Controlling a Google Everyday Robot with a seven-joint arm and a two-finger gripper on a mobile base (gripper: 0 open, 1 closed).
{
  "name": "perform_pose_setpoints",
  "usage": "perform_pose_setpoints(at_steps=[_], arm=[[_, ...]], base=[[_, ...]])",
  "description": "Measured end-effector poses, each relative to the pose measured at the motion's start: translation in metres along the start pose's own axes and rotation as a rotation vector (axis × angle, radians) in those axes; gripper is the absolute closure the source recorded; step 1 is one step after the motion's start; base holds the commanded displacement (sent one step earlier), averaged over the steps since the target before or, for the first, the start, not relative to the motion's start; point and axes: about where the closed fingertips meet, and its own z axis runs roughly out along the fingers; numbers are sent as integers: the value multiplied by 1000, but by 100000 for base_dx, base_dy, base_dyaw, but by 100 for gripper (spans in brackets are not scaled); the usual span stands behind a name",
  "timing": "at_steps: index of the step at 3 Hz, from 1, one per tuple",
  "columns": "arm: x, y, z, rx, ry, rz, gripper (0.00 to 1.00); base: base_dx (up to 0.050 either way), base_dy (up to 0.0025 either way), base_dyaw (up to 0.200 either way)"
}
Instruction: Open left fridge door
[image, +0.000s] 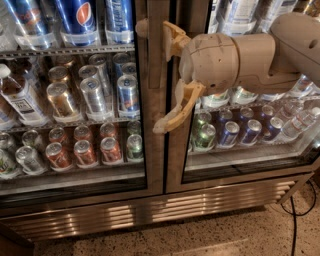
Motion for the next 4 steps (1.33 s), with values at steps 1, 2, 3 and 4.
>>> perform_pose_setpoints(at_steps=[1, 2, 3, 4], arm=[[0, 0, -3, 0, 0, 0, 19], [2, -2, -6, -3, 4, 0, 42], [3, -6, -10, -3, 5, 0, 66], [4, -7, -12, -3, 5, 0, 89]], base=[[0, 0, 0], [0, 0, 0], [0, 0, 0], [0, 0, 0]])
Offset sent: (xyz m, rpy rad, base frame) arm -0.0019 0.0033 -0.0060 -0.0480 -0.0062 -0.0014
